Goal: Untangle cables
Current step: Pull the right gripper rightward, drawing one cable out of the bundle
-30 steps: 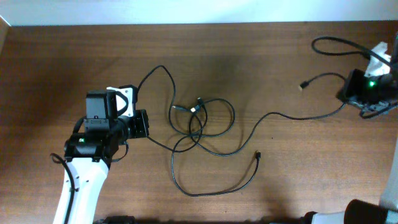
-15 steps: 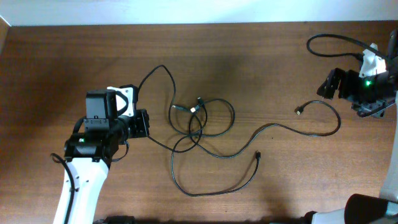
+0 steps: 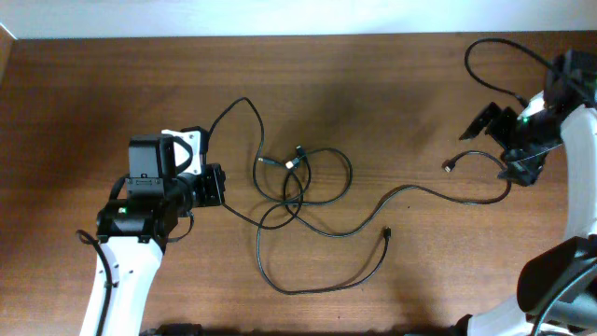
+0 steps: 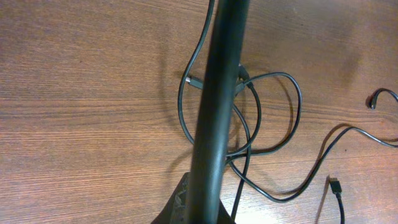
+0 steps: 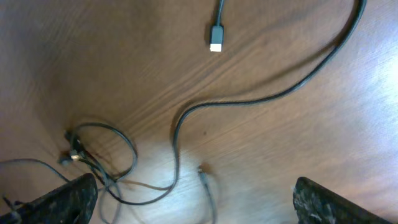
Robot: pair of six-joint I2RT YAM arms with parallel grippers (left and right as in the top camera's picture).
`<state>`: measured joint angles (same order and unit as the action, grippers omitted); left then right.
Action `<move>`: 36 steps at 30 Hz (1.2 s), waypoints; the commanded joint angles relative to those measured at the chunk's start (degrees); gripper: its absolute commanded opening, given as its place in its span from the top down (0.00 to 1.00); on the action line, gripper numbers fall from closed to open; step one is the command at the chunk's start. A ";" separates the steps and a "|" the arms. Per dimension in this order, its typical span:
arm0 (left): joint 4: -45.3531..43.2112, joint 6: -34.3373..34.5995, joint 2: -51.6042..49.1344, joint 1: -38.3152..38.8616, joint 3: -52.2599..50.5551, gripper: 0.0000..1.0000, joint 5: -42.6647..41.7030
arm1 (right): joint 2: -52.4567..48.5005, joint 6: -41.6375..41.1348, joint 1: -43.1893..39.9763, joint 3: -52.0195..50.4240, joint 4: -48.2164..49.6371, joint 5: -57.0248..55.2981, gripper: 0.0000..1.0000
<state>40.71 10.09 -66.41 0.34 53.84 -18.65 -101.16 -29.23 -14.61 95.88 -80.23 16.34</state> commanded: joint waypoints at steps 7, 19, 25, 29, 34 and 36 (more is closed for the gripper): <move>0.20 -0.76 0.76 0.04 0.24 1.00 -0.68 | -0.63 -36.13 12.52 -22.03 16.65 -8.44 0.15; 0.52 -1.22 0.76 0.02 0.24 1.00 -0.66 | -0.81 -43.74 12.72 -32.79 27.93 -17.75 0.36; 1.75 -4.20 0.76 0.04 0.24 1.00 -0.68 | -5.03 -45.22 12.72 -32.81 31.04 -17.64 0.44; 3.34 -4.20 0.76 0.02 0.24 1.00 -0.66 | -10.78 -45.16 12.72 -32.83 30.95 -15.91 0.59; 3.98 -4.20 0.76 0.04 0.24 1.00 -0.68 | -11.61 -41.88 12.72 -32.81 29.24 -13.05 0.96; 4.24 -4.20 0.76 0.04 0.24 1.00 -0.68 | -11.54 -39.08 12.72 -32.26 27.91 -10.43 0.96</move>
<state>44.60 7.03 -66.41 0.34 53.84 -18.68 -108.51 -72.23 -2.20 65.84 -50.74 2.24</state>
